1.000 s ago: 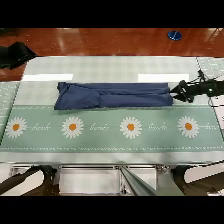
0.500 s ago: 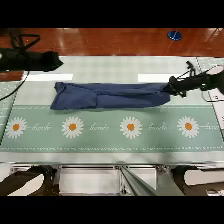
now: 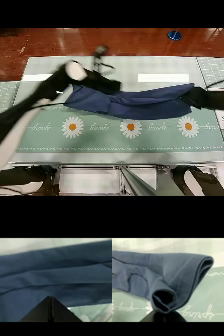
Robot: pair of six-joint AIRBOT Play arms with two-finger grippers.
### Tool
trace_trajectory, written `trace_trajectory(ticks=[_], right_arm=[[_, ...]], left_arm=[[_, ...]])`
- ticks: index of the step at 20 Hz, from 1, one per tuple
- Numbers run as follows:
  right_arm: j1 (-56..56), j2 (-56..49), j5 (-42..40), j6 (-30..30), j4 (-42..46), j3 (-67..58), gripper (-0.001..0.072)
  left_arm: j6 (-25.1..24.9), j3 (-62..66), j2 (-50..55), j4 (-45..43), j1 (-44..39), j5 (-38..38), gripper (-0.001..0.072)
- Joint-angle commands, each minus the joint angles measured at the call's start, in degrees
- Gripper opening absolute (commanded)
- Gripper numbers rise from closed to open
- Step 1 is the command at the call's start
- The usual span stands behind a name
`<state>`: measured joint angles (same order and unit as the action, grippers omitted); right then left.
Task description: Fold the shirts.
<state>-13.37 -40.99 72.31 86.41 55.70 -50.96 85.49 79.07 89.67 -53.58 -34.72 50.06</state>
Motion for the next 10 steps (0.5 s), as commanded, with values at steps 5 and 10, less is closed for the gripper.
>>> trace_trajectory(ticks=[5, 10], right_arm=[[0.0, 10.8, 2.7, 2.5, -5.1, 2.3, 0.0019], [0.0, 10.8, 2.8, 2.3, -4.1, 2.3, 0.0019]], left_arm=[[5.2, 13.7, 20.1, 11.9, -15.5, 3.8, 0.0019], [3.7, 17.0, 21.6, 15.2, -16.1, 5.2, 0.0020]])
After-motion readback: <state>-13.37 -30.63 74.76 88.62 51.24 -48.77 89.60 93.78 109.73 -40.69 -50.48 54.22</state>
